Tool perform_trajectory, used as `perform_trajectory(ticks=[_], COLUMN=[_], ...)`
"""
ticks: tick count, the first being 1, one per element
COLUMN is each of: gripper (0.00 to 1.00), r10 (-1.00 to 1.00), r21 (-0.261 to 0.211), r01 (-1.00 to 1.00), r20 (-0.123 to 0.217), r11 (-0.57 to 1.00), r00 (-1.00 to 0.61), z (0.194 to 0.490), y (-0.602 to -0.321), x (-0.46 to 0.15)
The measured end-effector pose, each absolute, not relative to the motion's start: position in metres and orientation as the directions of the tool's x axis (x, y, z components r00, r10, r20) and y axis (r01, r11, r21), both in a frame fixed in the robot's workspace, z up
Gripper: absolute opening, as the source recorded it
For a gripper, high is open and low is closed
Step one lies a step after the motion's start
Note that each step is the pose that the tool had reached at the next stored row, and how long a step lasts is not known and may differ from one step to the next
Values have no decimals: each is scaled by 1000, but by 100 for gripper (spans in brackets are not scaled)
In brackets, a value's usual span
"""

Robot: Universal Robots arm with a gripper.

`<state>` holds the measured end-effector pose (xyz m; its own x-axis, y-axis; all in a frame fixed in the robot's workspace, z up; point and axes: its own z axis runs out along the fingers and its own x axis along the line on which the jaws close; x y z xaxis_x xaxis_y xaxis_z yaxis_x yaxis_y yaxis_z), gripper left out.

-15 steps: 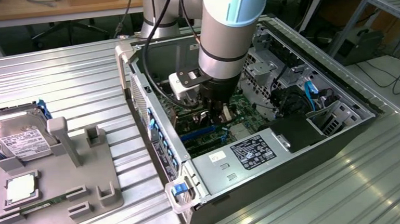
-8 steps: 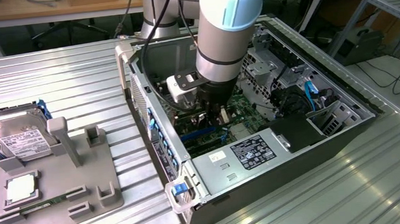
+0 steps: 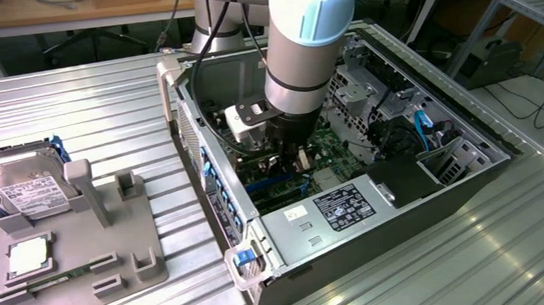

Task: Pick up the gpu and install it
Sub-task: 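Insert the gpu into the slot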

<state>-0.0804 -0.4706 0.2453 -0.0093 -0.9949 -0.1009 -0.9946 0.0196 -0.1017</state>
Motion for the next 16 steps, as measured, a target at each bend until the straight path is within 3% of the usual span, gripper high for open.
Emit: perform_trajectory(ticks=[16], gripper=[28], r10=[-995], r21=[-89], r01=[-996], r20=[-101], r11=[20], r00=[-11], z=[245], y=[-477], x=[-81])
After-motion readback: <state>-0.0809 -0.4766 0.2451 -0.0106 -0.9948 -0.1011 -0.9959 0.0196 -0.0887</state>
